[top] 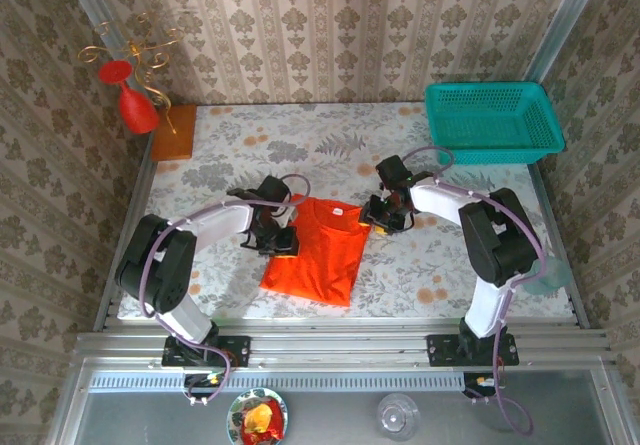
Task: Fold the inside-out t-shirt
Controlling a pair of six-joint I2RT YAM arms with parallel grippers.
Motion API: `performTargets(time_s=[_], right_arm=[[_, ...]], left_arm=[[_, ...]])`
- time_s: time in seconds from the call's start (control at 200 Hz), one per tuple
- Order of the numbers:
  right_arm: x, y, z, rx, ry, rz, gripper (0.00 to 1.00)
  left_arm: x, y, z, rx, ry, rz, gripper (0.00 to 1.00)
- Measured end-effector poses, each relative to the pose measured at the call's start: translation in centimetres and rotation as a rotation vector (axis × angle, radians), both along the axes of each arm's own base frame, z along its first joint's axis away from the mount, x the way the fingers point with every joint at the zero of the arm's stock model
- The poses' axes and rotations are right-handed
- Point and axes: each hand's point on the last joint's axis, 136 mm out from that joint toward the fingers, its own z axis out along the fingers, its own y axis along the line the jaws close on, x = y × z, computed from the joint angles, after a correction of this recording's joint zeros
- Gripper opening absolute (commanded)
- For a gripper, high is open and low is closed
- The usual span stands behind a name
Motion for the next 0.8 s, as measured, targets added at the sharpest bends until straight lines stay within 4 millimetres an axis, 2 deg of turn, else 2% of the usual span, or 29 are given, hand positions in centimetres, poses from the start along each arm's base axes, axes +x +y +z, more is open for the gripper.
performTargets(time_s=[0.225,0.48,0.8], right_arm=[[0.7,0.4,0.1,0.014,-0.022,-0.002,0.36],[1.8,1.0,1.3,0.03,-0.057,0.0,0.0],[2.1,2.6,2.9,0.083,-0.1,0.035,0.0]], left_arm=[[-1.5,-1.1,-0.1,-0.001,0.011,-0.021,0.17],[-2.3,-1.3,-0.5,-0.001,0.019,-0.011,0.17],[-2.3,-1.3,-0.7,-0.001,0.022,-0.002,0.16]])
